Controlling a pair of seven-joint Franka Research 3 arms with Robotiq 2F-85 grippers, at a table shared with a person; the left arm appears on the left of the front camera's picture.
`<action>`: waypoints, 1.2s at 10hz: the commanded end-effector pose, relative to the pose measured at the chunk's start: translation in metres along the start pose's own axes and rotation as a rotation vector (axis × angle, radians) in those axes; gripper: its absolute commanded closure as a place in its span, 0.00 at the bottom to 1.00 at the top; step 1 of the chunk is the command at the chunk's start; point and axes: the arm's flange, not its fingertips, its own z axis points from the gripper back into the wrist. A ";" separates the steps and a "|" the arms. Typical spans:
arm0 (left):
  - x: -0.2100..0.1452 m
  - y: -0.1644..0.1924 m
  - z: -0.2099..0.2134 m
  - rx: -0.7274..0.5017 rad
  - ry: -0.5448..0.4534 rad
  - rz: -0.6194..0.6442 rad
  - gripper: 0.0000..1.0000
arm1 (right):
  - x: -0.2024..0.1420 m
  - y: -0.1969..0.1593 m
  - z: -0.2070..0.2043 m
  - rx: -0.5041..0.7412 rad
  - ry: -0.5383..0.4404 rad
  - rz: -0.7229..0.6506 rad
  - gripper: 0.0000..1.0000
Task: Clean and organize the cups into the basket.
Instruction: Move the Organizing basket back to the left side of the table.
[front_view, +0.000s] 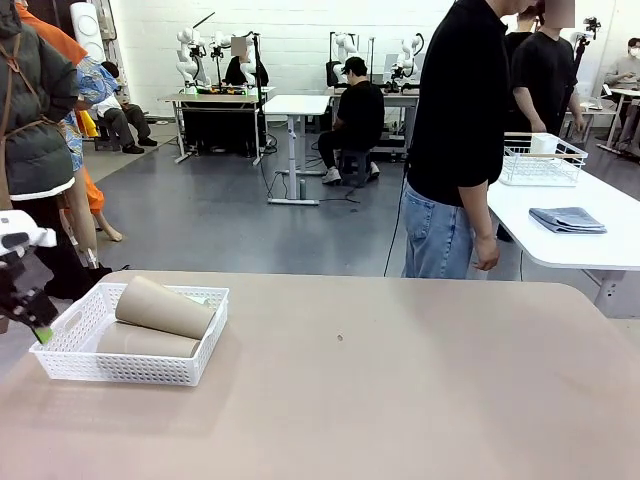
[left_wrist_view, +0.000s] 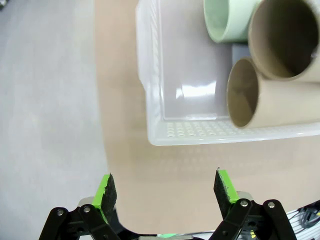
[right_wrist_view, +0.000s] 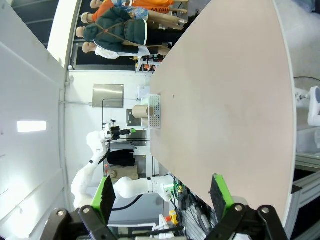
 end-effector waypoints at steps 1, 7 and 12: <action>-0.061 0.005 0.003 -0.013 -0.109 -0.009 0.00 | -0.005 0.001 -0.005 -0.016 -0.007 -0.004 0.00; -0.004 0.015 0.039 0.001 -0.102 0.017 0.00 | -0.005 0.001 -0.005 -0.016 -0.007 -0.004 0.00; -0.009 0.035 0.062 -0.256 -0.148 0.042 0.00 | -0.005 0.001 -0.005 -0.016 -0.007 -0.004 0.00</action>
